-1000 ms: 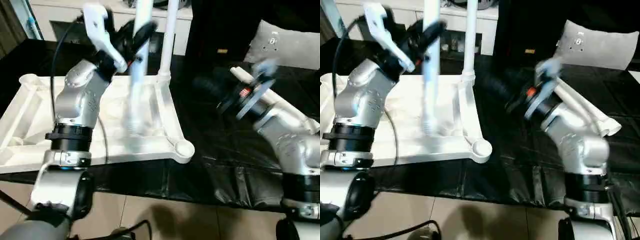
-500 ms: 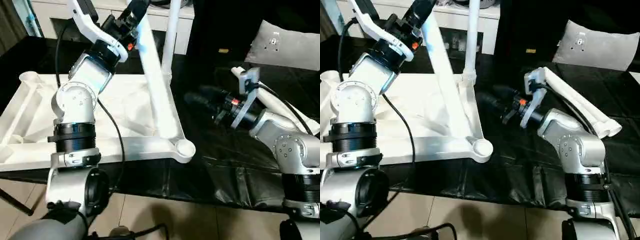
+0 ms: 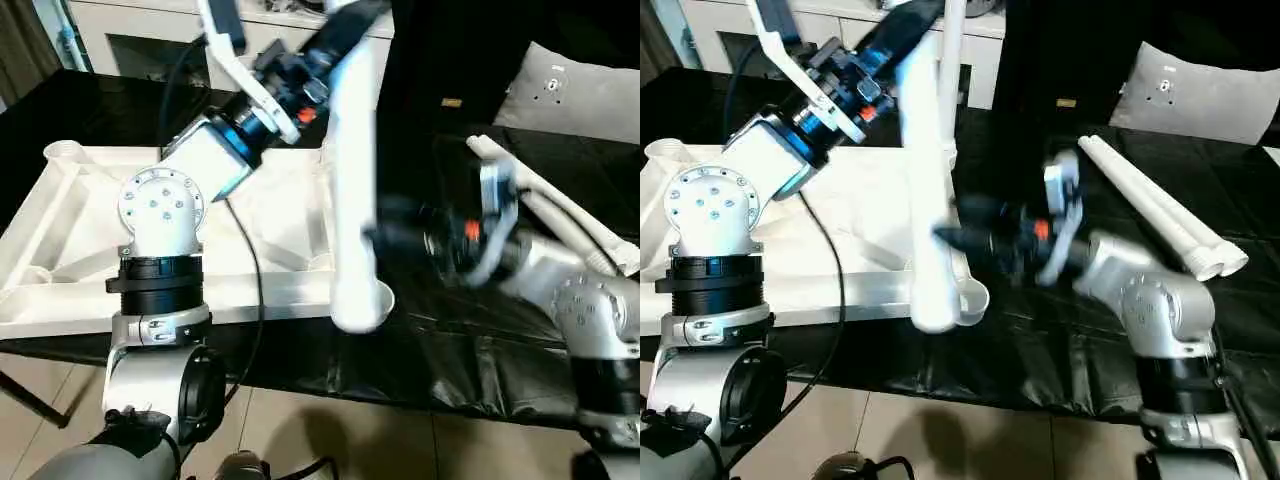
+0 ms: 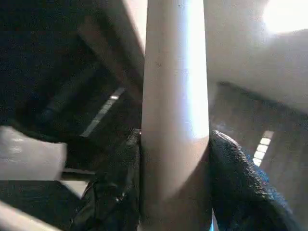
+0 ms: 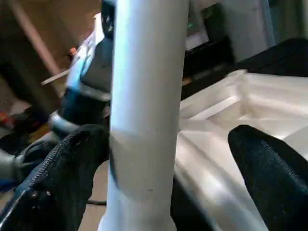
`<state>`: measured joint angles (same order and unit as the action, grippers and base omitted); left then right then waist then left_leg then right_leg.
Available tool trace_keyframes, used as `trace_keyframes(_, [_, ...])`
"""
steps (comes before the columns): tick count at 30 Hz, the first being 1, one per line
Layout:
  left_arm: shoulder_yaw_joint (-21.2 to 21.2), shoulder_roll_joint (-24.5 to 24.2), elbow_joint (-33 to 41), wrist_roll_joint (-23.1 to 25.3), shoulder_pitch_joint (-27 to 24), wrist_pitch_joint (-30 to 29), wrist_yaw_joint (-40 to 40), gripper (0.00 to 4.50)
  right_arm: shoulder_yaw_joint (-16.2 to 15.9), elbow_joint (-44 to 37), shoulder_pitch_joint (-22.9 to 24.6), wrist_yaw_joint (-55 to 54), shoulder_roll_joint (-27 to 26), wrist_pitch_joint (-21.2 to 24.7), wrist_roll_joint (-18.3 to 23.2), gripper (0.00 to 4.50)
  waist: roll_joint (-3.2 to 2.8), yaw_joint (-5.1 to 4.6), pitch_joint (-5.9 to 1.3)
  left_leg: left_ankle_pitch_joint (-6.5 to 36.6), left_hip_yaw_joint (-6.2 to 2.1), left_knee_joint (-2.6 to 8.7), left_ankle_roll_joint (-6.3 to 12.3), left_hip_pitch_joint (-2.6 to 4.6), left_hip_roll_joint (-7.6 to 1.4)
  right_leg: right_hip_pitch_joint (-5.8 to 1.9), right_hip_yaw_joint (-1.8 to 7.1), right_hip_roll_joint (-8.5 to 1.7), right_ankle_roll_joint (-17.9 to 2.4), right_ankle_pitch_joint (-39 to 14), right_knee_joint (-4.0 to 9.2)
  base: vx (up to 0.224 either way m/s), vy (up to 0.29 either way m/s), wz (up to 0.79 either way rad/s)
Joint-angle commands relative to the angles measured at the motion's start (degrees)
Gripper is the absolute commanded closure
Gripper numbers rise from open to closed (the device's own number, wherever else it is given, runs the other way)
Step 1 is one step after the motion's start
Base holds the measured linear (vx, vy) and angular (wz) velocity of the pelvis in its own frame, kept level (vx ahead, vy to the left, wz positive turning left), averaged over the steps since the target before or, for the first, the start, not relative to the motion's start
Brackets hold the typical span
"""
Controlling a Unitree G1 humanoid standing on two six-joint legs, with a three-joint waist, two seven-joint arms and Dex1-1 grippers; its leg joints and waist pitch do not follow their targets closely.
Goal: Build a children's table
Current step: Insert table leg to table base
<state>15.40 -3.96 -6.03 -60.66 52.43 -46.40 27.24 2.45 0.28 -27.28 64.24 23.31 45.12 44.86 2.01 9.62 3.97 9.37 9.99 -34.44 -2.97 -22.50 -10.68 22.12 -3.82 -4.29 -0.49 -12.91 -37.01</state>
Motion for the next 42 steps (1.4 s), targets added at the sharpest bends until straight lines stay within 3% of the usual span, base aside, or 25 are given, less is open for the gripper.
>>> trace_keyframes(1, [-0.6, 0.4, 1.9, -2.6, 1.6, -1.1, 1.4, 2.89, -0.3, -1.1, -0.4, 2.1, 0.8, 1.2, 1.4, 0.00, 0.57, 0.02, -4.52, 5.4, -0.57, 3.33, 0.05, 1.05, -2.22, -3.07, 2.65, -4.13, -11.1, -2.6, 4.46, 0.000, 0.000, 0.00])
trace_keyframes(8, [-0.1, 1.2, 2.6, -6.1, 2.0, -2.7, 3.2, 2.89, -0.7, -1.6, -0.6, 5.2, 1.3, 2.1, 3.3, 0.00, 0.61, 0.13, -4.56, 5.1, -0.61, 3.30, 0.01, 1.02, -2.18, -3.13, 2.64, -4.07, -10.6, -3.5, 4.49, 0.000, 0.000, 0.00])
trace_keyframes(14, [-0.8, 0.9, 2.4, -6.2, 2.1, -3.3, 3.8, 2.89, -1.7, -2.9, -0.2, 8.9, 2.5, 3.3, 4.9, 0.18, 0.63, 0.29, -4.59, 4.6, -0.68, 3.27, 0.24, 1.04, -2.23, -3.15, 2.67, -4.01, -9.8, -3.1, 4.51, 0.000, 0.000, 0.00])
trace_keyframes(15, [-0.9, 0.8, 2.3, -6.1, 2.2, -3.3, 3.9, 2.89, -1.9, -2.8, -0.2, 9.3, 2.7, 3.1, 4.7, 0.18, 0.14, 0.35, -4.64, 4.9, -0.76, 3.26, 0.05, 1.07, -2.24, -3.09, 2.64, -4.08, -9.9, -3.1, 4.46, 0.000, 0.000, 0.00])
trace_keyframes(23, [-2.7, 0.4, 1.7, -3.8, 2.2, -2.3, 5.2, 2.89, -3.3, -3.6, -0.1, 10.9, 3.6, 3.2, 4.6, 0.92, 0.38, 0.31, -4.64, 5.3, -0.73, 3.29, -0.35, 1.13, -2.25, -3.13, 2.64, -4.01, -10.1, -3.0, 4.50, 0.000, 0.000, 0.00])
trace_keyframes(33, [-5.8, 0.4, 2.3, -0.9, 2.3, -0.7, 8.0, 2.89, -7.5, -3.3, 0.0, 12.6, 5.0, 2.6, 1.4, 1.75, 0.55, 0.28, -4.66, 4.9, -0.70, 3.21, -0.20, 1.03, -2.20, -3.28, 2.67, -4.11, -10.3, -2.8, 4.45, 0.000, 0.000, 0.00])
trace_keyframes(34, [-5.8, 0.6, 2.3, -0.9, 2.3, -0.6, 8.0, 2.89, -7.8, -3.1, -0.1, 12.6, 5.1, 2.3, 1.0, 2.01, 0.54, 0.28, -4.69, 4.7, -0.71, 3.18, -0.12, 1.08, -2.24, -3.22, 2.65, -4.09, -10.4, -2.6, 4.41, 0.000, 0.000, 0.00])
trace_keyframes(42, [-6.5, 1.3, 2.2, 0.4, 2.4, 1.0, 8.4, 2.89, -9.8, -1.8, -0.7, 11.4, 4.4, 1.2, -1.4, 2.46, 0.70, 0.21, -4.65, 4.8, -0.68, 3.17, 0.23, 1.08, -2.26, -3.23, 2.66, -4.11, -10.5, -2.9, 4.46, 0.000, 0.000, 0.00])
